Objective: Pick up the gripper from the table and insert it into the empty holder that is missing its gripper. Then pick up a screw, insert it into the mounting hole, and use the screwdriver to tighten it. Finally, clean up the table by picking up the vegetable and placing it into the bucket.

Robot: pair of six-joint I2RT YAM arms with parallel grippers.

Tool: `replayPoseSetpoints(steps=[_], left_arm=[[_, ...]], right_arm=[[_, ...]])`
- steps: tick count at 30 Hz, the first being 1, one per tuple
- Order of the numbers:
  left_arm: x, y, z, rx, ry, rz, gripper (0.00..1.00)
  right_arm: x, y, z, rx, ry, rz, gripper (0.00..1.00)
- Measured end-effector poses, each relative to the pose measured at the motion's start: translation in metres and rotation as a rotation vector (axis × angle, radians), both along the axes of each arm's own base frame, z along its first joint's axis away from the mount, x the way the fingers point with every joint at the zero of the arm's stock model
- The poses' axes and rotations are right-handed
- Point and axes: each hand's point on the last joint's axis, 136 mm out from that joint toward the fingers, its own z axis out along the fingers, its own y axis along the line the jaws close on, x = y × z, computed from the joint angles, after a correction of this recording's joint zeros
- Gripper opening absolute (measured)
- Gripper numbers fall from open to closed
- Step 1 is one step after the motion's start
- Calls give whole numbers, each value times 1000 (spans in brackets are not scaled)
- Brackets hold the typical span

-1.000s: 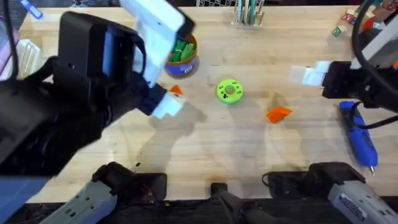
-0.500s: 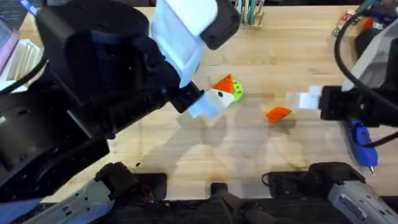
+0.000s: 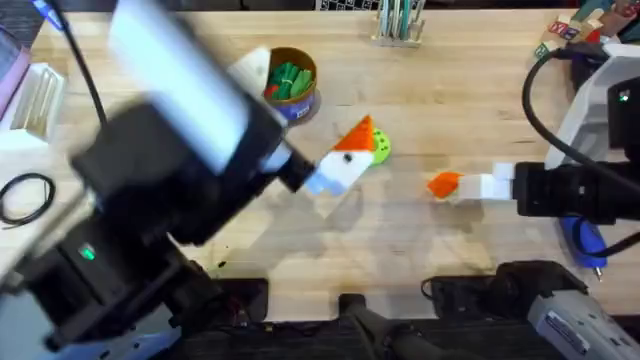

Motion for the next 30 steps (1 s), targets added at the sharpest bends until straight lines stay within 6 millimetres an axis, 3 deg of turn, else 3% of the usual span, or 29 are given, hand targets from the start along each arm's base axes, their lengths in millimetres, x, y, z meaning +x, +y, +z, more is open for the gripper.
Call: replayPoseSetpoints(steps=[8,16,26,30], left_arm=[[-15,34,-50,-154,-52,63,990],[-15,68,-51,-278,-120,139,990],[-9,78,-94,-250,59,166,990],[-9,78,-96,-250,70,161,989]], right_arm=[[0,0,0,0,0,0,991],[0,0,0,0,0,0,991],[0,0,0,0,0,0,991],[0,0,0,0,0,0,991]])
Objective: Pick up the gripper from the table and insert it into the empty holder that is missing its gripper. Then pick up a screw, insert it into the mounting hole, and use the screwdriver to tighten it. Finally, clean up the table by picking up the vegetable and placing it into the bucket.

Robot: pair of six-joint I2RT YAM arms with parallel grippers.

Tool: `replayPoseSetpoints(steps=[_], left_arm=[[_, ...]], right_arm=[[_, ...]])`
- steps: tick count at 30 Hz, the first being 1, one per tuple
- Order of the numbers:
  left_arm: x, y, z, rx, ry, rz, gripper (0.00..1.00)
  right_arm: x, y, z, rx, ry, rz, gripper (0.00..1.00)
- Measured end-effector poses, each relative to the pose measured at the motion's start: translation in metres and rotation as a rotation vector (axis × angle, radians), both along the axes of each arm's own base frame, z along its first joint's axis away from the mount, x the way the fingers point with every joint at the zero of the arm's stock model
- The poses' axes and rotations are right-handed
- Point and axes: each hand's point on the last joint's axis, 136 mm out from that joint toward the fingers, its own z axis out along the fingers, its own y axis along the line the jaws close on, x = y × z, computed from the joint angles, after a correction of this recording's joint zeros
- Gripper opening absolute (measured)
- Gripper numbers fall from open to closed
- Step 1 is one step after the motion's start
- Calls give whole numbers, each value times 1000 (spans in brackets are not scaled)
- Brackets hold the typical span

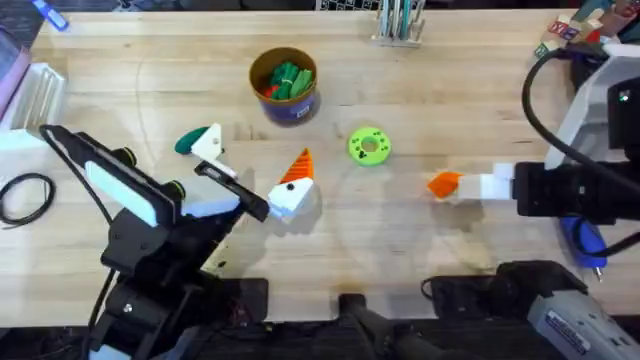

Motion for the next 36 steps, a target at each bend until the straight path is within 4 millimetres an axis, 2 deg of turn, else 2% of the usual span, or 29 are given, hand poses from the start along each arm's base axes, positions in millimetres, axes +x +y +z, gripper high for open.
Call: replayPoseSetpoints(steps=[23,28,36], left_arm=[[-1,-1,0,-4,2,-8,988],[-1,-1,0,-4,2,-8,990],[-1,-1,0,-4,2,-7,990]], right_arm=[[0,0,0,0,0,0,991],[5,-10,2,-55,-22,-21,993],[1,-18,0,-100,-3,-38,992]])
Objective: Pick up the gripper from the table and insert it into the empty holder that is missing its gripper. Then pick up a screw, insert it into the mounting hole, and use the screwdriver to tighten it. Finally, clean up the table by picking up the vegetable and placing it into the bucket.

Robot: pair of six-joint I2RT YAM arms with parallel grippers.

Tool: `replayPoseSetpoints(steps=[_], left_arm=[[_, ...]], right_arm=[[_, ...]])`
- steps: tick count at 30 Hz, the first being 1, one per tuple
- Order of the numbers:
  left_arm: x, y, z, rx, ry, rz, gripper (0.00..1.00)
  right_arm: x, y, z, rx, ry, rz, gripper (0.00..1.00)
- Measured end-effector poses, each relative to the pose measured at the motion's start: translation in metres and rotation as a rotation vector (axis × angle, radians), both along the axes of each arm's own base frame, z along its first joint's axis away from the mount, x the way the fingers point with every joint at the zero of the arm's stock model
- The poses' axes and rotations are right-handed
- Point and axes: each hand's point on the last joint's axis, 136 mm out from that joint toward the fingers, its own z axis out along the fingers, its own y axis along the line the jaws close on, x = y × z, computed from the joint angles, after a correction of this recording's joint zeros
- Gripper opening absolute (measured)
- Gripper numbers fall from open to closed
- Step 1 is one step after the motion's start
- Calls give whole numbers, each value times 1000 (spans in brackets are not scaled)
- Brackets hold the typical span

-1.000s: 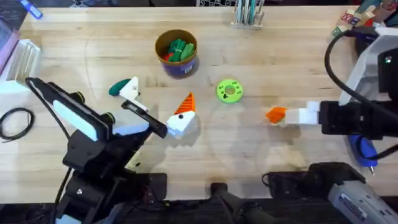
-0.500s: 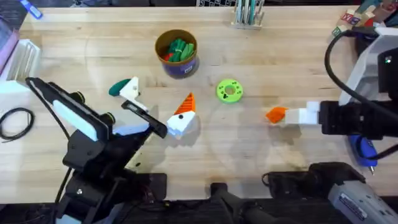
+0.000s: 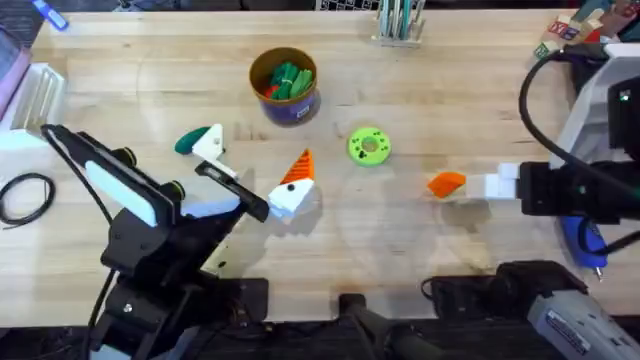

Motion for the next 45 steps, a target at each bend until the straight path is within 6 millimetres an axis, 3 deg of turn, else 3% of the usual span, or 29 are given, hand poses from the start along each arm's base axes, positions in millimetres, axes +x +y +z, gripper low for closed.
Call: replayPoseSetpoints(steps=[11,15,20,28,34,40,45], left_arm=[[0,0,0,0,0,0,989],[0,0,0,0,0,0,989],[0,0,0,0,0,0,990],[0,0,0,0,0,-2,989],[-5,-8,1,-4,0,-54,990],[-20,-25,2,-13,-3,-185,989],[-34,-38,3,-20,-2,-297,988]], right_arm=[[1,-1,0,-3,-3,-1,991],[32,1,15,7,-142,3,992],[55,15,30,79,-255,43,991],[53,38,30,185,-247,120,992],[25,51,11,174,-93,316,992],[28,48,8,98,-59,430,990],[31,42,-6,62,24,469,991]])
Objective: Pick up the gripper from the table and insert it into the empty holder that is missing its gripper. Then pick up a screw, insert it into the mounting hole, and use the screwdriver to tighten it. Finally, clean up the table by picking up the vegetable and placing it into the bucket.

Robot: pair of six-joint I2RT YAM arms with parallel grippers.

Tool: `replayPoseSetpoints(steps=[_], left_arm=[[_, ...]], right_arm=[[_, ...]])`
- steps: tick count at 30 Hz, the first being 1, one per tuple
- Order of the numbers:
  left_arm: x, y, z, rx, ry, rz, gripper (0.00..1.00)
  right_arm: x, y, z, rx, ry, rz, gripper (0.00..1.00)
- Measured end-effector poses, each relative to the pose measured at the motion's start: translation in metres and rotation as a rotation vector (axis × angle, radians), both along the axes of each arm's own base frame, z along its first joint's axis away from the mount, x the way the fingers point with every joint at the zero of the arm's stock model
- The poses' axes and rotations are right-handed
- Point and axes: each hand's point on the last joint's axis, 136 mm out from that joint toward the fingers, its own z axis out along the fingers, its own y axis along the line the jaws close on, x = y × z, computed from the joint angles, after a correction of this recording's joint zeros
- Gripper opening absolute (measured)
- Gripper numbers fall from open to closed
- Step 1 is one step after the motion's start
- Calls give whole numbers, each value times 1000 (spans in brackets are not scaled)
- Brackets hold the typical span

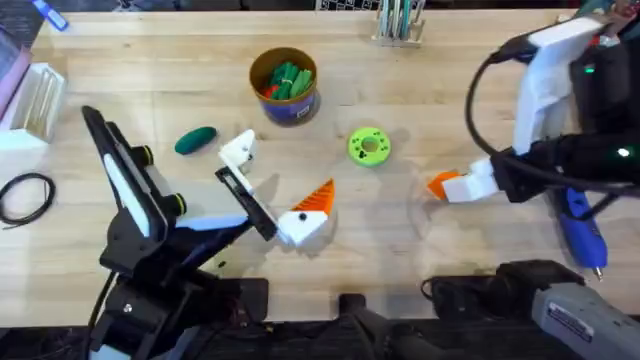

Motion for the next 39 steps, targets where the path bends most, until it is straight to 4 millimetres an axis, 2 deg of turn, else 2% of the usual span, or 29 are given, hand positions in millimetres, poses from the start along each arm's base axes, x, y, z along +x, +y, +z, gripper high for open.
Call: replayPoseSetpoints(steps=[9,11,14,16,19,25,35,37,39], left_arm=[[-10,-8,0,-4,2,-74,990],[-11,-8,0,-4,2,-77,989],[-11,-8,0,-4,2,-80,989],[-12,-9,0,-4,2,-85,989],[-12,-9,0,-5,2,-88,990],[-13,-10,0,-5,3,-92,989],[-13,-10,0,-6,5,-92,989],[-13,-10,0,-6,5,-92,989],[-13,-10,0,-6,5,-92,989]], right_arm=[[3,1,-28,-45,135,100,981],[2,3,-30,-51,143,128,885],[2,5,-30,-57,141,146,663],[3,5,-30,-58,138,146,605],[4,5,-30,-57,133,150,564],[7,9,-29,-35,117,159,404],[2,15,-28,0,133,171,391],[2,15,-28,0,133,171,369],[2,15,-28,0,134,172,277]])
